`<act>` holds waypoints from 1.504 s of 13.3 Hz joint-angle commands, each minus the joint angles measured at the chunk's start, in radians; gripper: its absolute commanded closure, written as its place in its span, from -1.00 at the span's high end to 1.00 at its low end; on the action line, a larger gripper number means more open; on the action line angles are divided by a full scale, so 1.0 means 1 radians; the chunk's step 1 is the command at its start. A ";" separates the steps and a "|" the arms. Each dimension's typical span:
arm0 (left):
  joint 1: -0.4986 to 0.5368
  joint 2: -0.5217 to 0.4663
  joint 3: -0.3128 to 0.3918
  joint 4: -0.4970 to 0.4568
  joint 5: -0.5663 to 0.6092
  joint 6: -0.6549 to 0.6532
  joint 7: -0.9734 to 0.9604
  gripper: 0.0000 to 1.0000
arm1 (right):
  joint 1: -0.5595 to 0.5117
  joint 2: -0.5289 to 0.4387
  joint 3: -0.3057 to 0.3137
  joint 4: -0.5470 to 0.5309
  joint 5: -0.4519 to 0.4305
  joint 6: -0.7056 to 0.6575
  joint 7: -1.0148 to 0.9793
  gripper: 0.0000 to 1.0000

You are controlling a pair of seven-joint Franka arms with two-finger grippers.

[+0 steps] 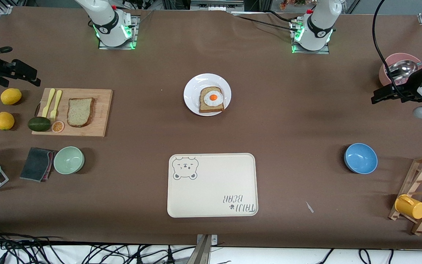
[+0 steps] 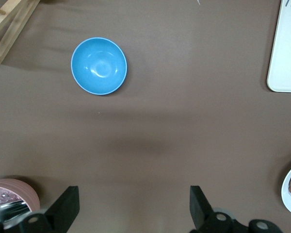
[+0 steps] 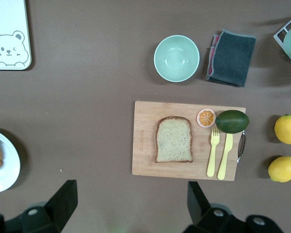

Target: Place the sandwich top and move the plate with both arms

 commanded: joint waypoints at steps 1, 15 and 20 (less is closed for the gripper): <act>-0.008 0.006 -0.001 0.016 0.019 -0.001 -0.011 1.00 | -0.005 -0.014 0.001 -0.018 0.000 0.007 -0.014 1.00; -0.008 0.006 -0.004 0.014 0.019 -0.001 -0.011 1.00 | -0.007 -0.014 0.000 -0.018 -0.001 0.007 -0.014 1.00; -0.008 0.008 -0.004 0.014 0.019 0.000 -0.011 1.00 | -0.010 0.012 -0.014 -0.018 -0.001 0.007 -0.001 1.00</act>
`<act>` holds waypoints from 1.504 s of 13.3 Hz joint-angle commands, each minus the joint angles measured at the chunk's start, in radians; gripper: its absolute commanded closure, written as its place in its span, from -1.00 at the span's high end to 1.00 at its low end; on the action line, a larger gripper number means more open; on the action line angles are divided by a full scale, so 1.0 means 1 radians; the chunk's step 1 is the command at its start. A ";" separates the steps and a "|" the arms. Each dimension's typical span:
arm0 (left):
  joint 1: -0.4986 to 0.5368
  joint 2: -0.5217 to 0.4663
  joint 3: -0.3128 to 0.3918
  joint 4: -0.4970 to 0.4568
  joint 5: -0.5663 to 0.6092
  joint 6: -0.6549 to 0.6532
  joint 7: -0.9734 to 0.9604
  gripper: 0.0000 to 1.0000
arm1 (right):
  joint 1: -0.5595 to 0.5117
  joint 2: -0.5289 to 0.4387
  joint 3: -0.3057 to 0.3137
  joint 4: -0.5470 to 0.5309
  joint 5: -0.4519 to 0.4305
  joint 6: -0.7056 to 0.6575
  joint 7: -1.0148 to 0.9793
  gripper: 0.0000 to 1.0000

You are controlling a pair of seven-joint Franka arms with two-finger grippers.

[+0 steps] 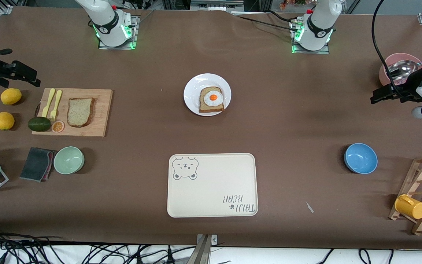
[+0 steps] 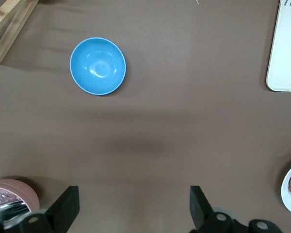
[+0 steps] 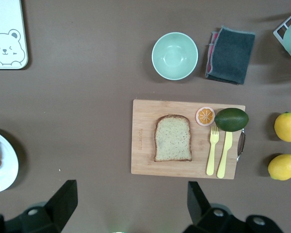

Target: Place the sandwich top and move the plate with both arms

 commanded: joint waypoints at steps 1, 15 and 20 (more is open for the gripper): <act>-0.008 0.007 0.000 0.016 0.019 -0.001 -0.011 1.00 | -0.008 0.005 -0.003 -0.011 0.000 0.010 -0.006 1.00; -0.008 0.009 -0.001 0.014 0.019 -0.001 -0.011 1.00 | 0.004 0.157 0.003 0.009 -0.106 0.042 0.039 0.99; -0.008 0.009 -0.001 0.014 0.019 -0.001 -0.011 1.00 | 0.013 0.191 0.006 -0.092 -0.175 0.138 0.153 0.98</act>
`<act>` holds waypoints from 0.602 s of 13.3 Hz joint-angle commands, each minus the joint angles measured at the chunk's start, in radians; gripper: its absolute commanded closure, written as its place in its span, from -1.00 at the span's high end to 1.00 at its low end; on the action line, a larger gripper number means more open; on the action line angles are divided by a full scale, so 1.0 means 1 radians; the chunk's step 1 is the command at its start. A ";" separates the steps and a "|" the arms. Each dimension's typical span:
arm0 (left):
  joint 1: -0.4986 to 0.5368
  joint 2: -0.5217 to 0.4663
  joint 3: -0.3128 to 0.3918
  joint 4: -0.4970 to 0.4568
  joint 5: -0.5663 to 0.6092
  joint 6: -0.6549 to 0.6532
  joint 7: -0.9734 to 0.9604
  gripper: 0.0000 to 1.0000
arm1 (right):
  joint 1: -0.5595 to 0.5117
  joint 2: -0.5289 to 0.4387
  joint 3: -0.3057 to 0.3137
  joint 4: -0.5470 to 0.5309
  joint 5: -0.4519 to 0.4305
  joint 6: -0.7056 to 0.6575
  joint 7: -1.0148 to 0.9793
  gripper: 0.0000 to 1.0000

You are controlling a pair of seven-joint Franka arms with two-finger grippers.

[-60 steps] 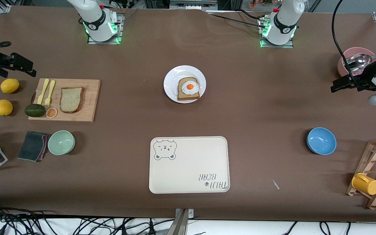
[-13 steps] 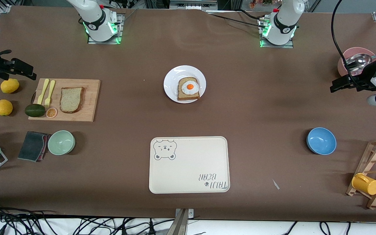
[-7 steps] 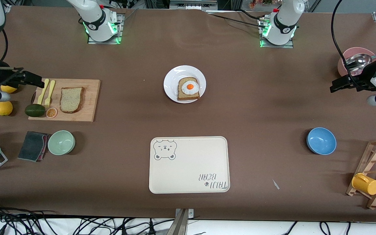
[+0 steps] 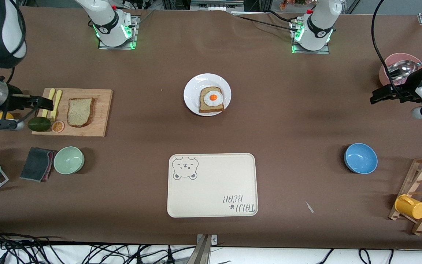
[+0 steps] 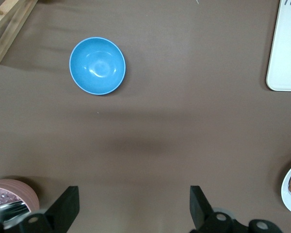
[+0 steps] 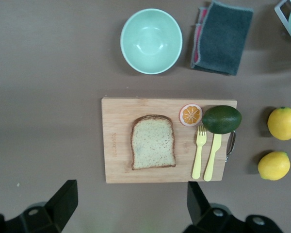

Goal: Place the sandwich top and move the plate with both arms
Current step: 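Move the right gripper over the bread slice on the cutting board and lower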

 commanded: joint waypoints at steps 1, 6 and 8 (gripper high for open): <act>-0.008 0.007 0.000 0.014 0.019 -0.001 -0.011 1.00 | 0.018 -0.019 0.006 -0.114 -0.086 0.082 0.120 0.98; -0.008 0.007 0.000 0.014 0.019 -0.001 -0.011 1.00 | 0.048 -0.025 0.012 -0.325 -0.209 0.286 0.406 0.85; -0.008 0.007 0.000 0.014 0.019 -0.001 -0.011 1.00 | 0.077 -0.019 0.020 -0.419 -0.282 0.383 0.566 0.69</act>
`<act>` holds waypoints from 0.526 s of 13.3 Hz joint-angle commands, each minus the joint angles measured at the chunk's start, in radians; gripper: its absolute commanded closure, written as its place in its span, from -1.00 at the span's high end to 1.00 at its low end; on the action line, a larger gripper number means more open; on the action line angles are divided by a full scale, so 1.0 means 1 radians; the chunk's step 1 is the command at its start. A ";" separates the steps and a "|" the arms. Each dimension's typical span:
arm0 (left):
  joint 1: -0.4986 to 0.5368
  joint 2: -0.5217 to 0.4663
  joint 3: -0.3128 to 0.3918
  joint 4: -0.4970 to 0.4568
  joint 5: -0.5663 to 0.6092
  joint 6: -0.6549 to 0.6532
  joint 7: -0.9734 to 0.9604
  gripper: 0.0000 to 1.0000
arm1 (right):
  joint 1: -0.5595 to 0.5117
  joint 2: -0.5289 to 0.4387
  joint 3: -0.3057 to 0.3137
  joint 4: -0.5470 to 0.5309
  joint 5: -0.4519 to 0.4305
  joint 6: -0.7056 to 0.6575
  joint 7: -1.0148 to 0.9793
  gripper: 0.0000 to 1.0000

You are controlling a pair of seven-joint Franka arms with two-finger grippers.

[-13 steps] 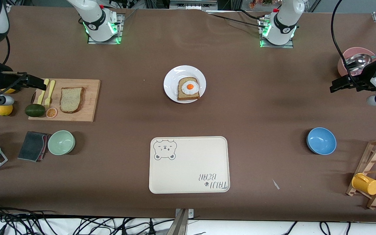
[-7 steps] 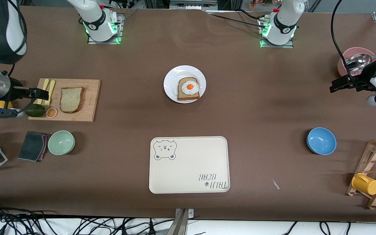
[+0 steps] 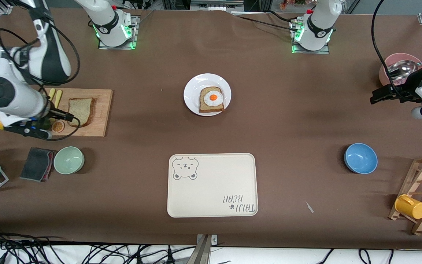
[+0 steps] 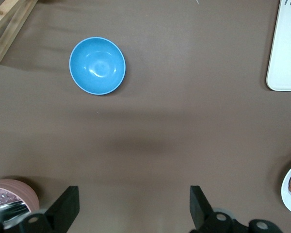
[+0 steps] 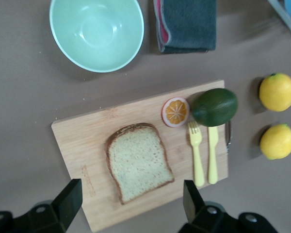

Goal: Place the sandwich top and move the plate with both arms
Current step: 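Move the right gripper over the bread slice on the cutting board and lower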

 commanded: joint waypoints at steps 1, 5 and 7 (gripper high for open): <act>-0.008 0.007 0.000 0.014 0.019 -0.001 -0.011 1.00 | 0.046 -0.022 0.009 -0.137 -0.129 0.113 0.238 0.68; -0.008 0.007 0.000 0.014 0.019 0.000 -0.011 1.00 | 0.083 0.014 0.009 -0.245 -0.257 0.229 0.454 0.35; -0.008 0.008 0.000 0.014 0.019 -0.001 -0.011 1.00 | 0.081 0.044 0.004 -0.268 -0.260 0.298 0.498 0.30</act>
